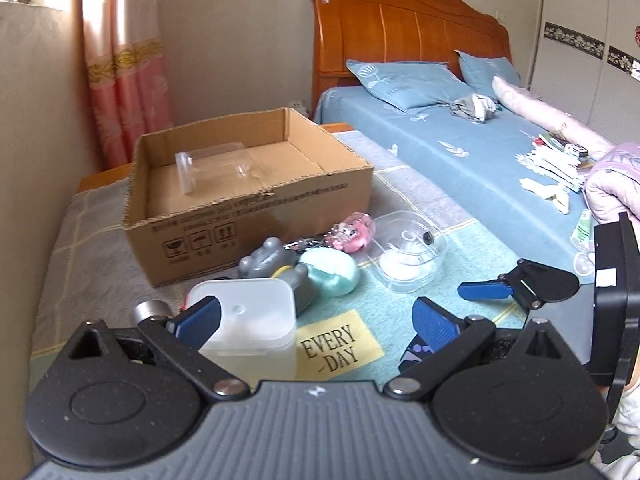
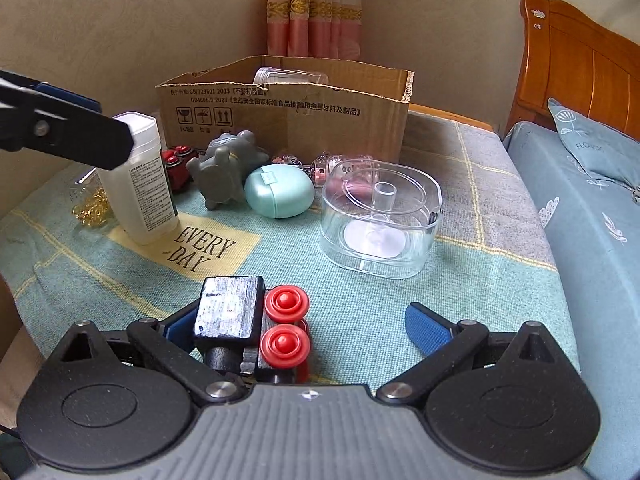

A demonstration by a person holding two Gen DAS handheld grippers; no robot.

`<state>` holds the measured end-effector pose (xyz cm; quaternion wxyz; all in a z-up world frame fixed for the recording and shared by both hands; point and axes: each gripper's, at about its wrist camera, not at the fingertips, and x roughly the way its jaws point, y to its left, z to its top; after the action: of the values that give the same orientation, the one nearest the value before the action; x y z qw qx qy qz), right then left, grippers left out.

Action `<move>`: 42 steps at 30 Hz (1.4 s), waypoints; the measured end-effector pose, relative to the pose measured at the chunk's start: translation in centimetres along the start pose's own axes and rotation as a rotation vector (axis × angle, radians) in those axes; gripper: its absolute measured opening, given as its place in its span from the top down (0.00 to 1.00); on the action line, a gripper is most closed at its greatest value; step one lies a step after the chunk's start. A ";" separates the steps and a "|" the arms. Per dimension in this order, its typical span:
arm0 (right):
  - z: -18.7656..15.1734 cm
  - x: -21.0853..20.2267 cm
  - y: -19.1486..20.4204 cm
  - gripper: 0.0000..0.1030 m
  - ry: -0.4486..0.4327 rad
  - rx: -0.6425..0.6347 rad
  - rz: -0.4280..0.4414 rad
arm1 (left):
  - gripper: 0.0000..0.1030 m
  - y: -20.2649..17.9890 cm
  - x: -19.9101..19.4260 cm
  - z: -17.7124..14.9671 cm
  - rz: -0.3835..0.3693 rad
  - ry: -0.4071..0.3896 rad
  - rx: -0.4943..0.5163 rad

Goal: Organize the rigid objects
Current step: 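Return both tools to the table items, then grasp the white MEDICAL swab tub with the left tool while the right tool grasps the black toy block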

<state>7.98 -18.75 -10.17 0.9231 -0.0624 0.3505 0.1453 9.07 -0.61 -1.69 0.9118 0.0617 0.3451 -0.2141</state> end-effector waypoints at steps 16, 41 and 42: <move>0.1 0.0 0.1 0.00 0.007 0.001 -0.005 | 0.01 1.0 -2.8 -5.0 0.012 0.116 -0.083; -0.3 -0.5 0.0 0.00 0.002 -0.024 0.017 | 0.01 1.3 5.5 -2.4 0.044 0.206 -0.156; -0.3 -0.6 0.1 0.00 0.001 -0.025 0.018 | 0.01 1.2 5.9 -2.2 0.052 0.206 -0.160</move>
<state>7.36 -18.88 -10.04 0.9207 -0.0711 0.3498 0.1581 12.25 -0.98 -7.23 0.8788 0.0193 0.4509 -0.1548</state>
